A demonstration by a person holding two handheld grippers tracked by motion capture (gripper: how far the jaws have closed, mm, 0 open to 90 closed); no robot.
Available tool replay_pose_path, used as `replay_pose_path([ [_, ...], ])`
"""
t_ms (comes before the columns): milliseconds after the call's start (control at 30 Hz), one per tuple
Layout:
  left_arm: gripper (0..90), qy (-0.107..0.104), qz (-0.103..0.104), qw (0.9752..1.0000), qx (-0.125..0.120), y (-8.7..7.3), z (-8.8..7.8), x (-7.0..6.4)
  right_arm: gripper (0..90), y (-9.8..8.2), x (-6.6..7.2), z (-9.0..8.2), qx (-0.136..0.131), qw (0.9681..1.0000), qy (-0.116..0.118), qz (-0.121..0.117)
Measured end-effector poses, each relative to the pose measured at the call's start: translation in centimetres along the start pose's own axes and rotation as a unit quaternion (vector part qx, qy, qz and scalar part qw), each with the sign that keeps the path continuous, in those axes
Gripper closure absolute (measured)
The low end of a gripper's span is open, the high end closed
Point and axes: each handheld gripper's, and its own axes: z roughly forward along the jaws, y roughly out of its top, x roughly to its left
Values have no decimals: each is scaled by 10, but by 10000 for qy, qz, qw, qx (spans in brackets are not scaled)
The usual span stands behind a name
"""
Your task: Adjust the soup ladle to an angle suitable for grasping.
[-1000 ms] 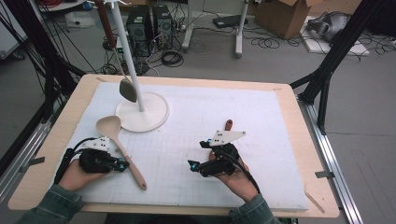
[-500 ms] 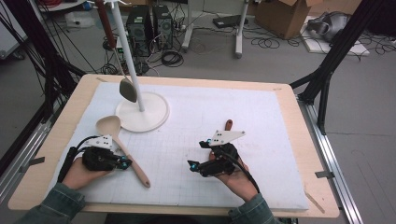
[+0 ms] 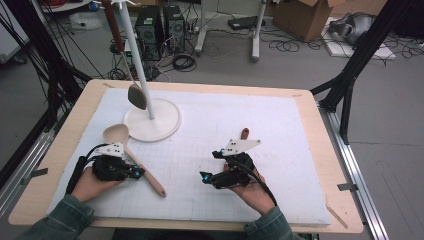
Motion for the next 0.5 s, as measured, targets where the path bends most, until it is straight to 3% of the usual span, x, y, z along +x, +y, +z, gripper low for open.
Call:
replay_pose_path([
  [500, 895, 132, 22, 9999, 16, 16, 13, 1, 185, 0, -1, 3, 13, 10000, -8, -3],
])
